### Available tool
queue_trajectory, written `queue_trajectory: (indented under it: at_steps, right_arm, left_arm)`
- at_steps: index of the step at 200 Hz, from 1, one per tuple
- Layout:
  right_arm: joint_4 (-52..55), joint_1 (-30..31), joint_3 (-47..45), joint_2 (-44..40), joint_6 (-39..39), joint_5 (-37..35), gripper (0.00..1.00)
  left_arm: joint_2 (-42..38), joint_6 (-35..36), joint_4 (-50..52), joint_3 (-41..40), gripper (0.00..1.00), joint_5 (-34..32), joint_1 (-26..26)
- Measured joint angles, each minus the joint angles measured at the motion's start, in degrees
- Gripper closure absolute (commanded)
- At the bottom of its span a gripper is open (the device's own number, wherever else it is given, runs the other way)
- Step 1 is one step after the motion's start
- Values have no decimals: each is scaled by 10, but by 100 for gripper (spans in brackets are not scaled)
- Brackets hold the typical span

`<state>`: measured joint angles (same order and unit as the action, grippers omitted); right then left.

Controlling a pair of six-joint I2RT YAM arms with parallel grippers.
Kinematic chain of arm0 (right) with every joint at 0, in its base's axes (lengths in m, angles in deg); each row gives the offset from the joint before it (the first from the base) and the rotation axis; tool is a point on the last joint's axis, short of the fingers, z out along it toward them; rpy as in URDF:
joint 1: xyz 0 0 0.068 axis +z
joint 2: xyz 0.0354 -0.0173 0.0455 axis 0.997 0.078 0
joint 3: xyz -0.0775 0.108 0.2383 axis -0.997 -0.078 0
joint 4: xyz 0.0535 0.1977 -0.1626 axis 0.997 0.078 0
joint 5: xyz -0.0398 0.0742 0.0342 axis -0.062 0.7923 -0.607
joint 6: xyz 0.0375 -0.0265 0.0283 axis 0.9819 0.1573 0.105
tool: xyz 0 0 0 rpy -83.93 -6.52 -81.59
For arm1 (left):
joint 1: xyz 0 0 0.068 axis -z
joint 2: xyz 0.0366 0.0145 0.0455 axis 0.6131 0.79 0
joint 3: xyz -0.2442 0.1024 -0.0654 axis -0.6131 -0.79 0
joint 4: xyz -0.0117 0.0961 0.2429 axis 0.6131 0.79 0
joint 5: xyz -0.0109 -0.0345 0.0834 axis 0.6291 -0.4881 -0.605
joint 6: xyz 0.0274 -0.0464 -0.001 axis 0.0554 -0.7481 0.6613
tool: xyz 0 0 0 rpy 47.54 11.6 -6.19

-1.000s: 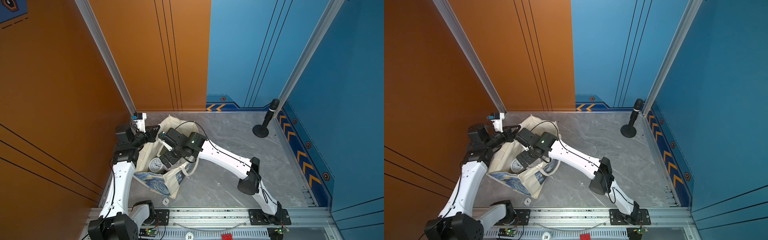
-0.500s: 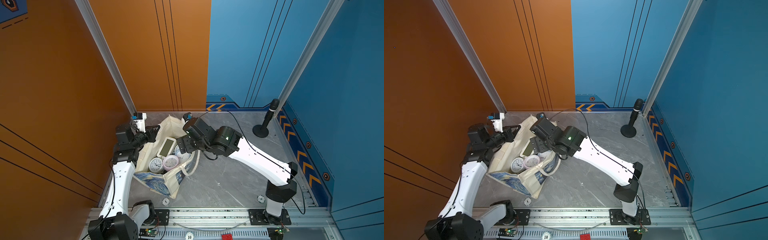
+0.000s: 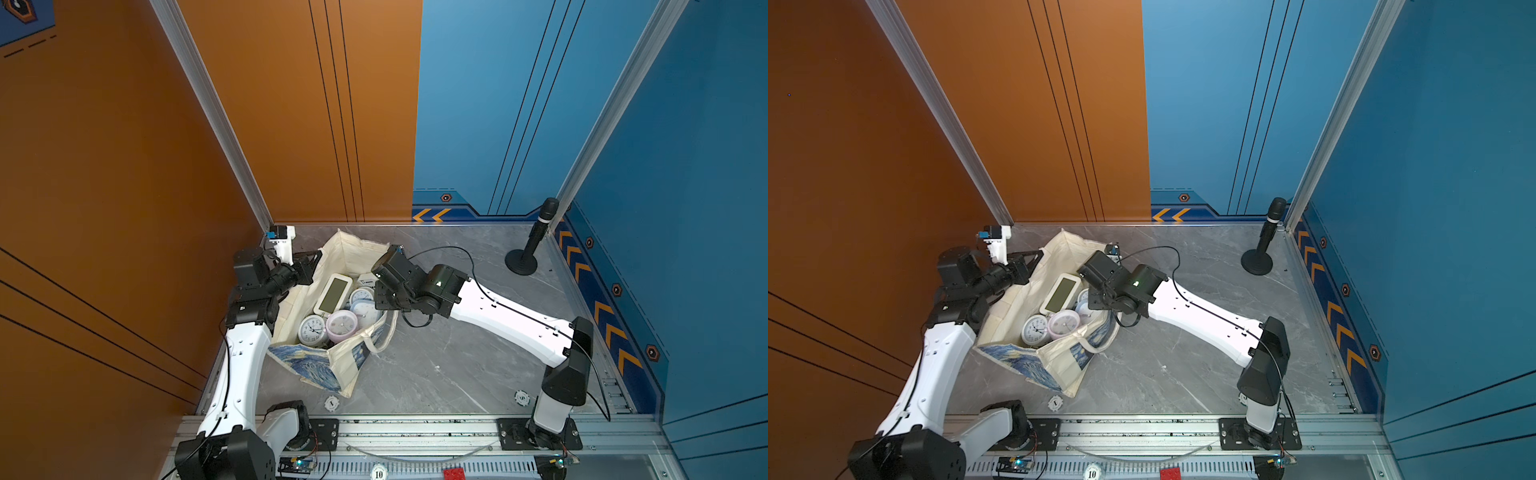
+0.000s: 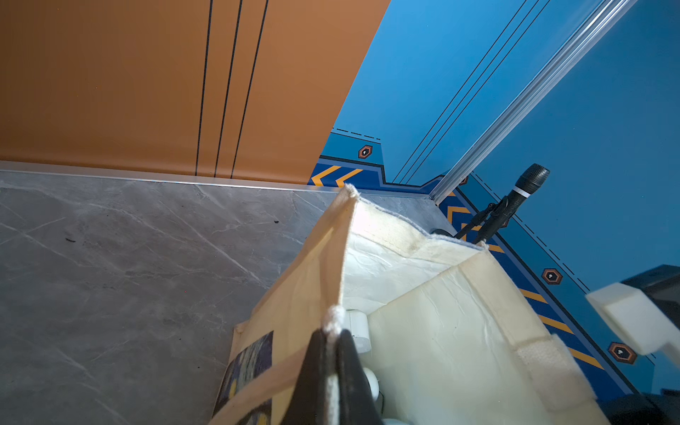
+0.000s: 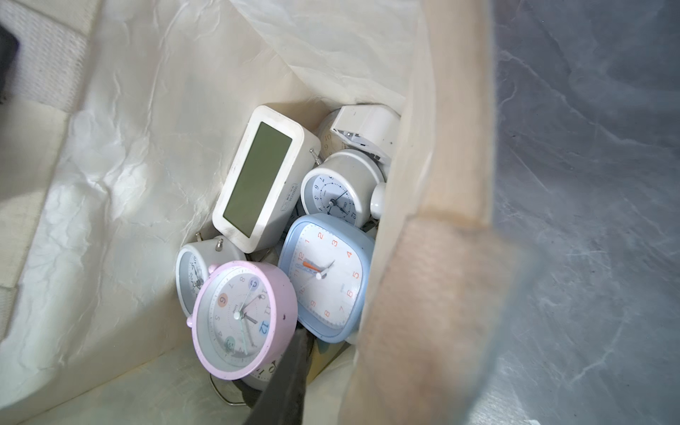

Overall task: Put the alarm clock into the canvas bag
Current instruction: Move the canvas bag to the center of the board.

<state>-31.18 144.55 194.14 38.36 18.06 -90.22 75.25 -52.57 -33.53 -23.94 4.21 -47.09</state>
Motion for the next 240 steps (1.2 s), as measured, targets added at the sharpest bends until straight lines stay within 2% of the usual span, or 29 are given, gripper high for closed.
queue_trajectory:
  at_steps: [5, 38, 84, 119, 149, 168, 190, 204, 210, 222, 231, 240]
  right_arm:
    - [-2, -3, -1, 0, -1, 4, 100]
    - [-9, -23, -20, -13, -9, 30, 100]
    - [12, -85, -72, -57, -46, 47, 100]
    - [41, -168, -95, -82, -91, 71, 100]
    - [57, -260, -95, -83, -141, 98, 100]
    - [64, -310, -88, -80, -174, 113, 100]
    - [73, -348, -65, -68, -201, 133, 100]
    - [73, -363, -54, -63, -213, 142, 95]
    - [73, -367, -52, -62, -218, 144, 89]
    - [72, -372, -49, -61, -223, 148, 82]
    - [71, -374, -45, -61, -230, 151, 72]
    - [70, -375, -41, -61, -229, 152, 66]
  left_arm:
    - [0, 0, 0, 0, 100, -3, 3]
    - [-4, 17, 20, 5, 100, -36, 41]
    - [3, 28, 68, 38, 100, -106, 129]
    - [24, 18, 71, 60, 100, -167, 212]
    - [52, -3, 35, 65, 100, -221, 281]
    - [79, -14, 10, 79, 100, -243, 307]
    - [115, -21, -10, 99, 100, -257, 313]
    - [137, -22, -16, 115, 100, -261, 313]
    - [146, -23, -17, 121, 100, -261, 313]
    - [156, -23, -18, 129, 94, -261, 313]
    - [159, -23, -18, 133, 89, -262, 313]
    - [159, -22, -16, 134, 81, -263, 313]
